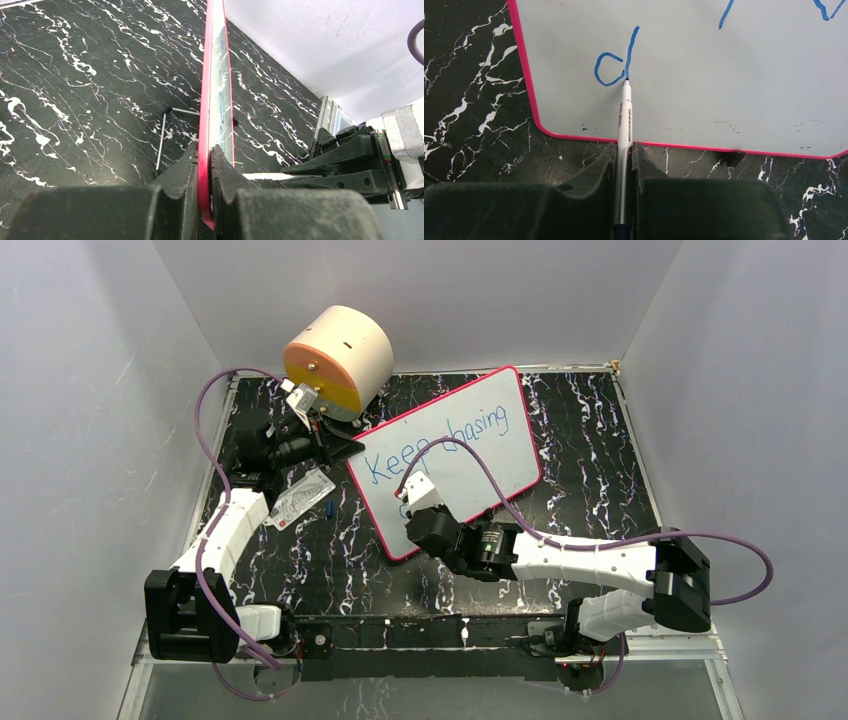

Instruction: Write a sentence on the whiteboard

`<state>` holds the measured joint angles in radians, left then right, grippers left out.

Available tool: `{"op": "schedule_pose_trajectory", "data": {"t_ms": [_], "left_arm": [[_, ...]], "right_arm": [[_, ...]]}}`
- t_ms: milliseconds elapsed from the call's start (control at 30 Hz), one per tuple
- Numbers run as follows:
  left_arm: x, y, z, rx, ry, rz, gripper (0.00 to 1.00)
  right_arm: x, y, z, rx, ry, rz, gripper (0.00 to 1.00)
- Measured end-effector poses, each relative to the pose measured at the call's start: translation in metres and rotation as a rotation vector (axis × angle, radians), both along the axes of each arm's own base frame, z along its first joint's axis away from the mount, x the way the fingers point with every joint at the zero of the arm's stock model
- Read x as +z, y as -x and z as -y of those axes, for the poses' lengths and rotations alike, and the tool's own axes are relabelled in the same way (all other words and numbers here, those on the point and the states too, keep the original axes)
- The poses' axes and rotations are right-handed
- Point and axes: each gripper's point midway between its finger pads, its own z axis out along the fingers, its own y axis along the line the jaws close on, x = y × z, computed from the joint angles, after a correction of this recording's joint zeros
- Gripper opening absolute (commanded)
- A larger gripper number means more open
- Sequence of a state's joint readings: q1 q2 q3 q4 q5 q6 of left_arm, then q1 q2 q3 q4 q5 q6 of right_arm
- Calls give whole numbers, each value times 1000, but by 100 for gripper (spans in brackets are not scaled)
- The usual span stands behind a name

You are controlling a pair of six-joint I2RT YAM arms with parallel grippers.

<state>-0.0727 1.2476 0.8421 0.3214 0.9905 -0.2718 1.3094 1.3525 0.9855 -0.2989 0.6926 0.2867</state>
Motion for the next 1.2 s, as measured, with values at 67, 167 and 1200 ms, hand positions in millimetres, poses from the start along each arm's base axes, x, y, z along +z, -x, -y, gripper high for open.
{"op": "schedule_pose_trajectory", "data": {"t_ms": [67,167,1200], "left_arm": [[0,0,0,0,0,0,0],[0,0,0,0,0,0,0],[0,0,0,0,0,-1,0]], "right_arm": [[-1,0,0,-2,0,-1,0],[-1,0,0,-4,-1,-2,0],[19,-6,2,-17,-81,69,0]]}}
